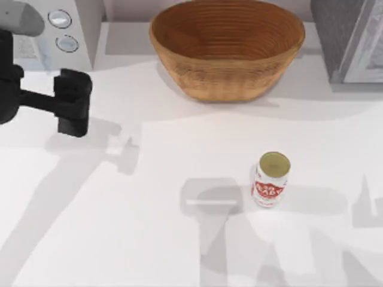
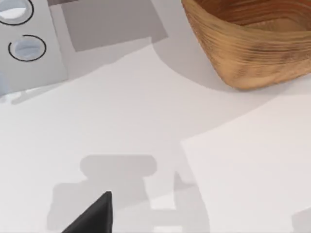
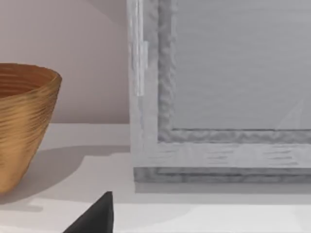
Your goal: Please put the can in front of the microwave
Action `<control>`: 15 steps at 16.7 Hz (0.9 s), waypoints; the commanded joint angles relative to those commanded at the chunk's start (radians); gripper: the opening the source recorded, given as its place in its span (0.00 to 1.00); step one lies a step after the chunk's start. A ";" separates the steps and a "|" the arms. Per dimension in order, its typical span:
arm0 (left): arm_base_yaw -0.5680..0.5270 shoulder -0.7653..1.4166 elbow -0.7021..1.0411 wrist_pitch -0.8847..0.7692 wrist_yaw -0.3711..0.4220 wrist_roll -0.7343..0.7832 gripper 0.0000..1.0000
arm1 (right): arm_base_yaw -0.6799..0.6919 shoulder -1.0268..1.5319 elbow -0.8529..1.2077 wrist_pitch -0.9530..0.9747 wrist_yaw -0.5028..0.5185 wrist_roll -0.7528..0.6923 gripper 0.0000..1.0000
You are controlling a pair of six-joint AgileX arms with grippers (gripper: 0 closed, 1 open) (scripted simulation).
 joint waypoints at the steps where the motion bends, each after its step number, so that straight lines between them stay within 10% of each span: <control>1: -0.040 0.103 0.099 -0.060 -0.001 -0.004 1.00 | 0.000 0.000 0.000 0.000 0.000 0.000 1.00; 15: -0.502 1.322 1.272 -0.759 -0.003 -0.056 1.00 | 0.000 0.000 0.000 0.000 0.000 0.000 1.00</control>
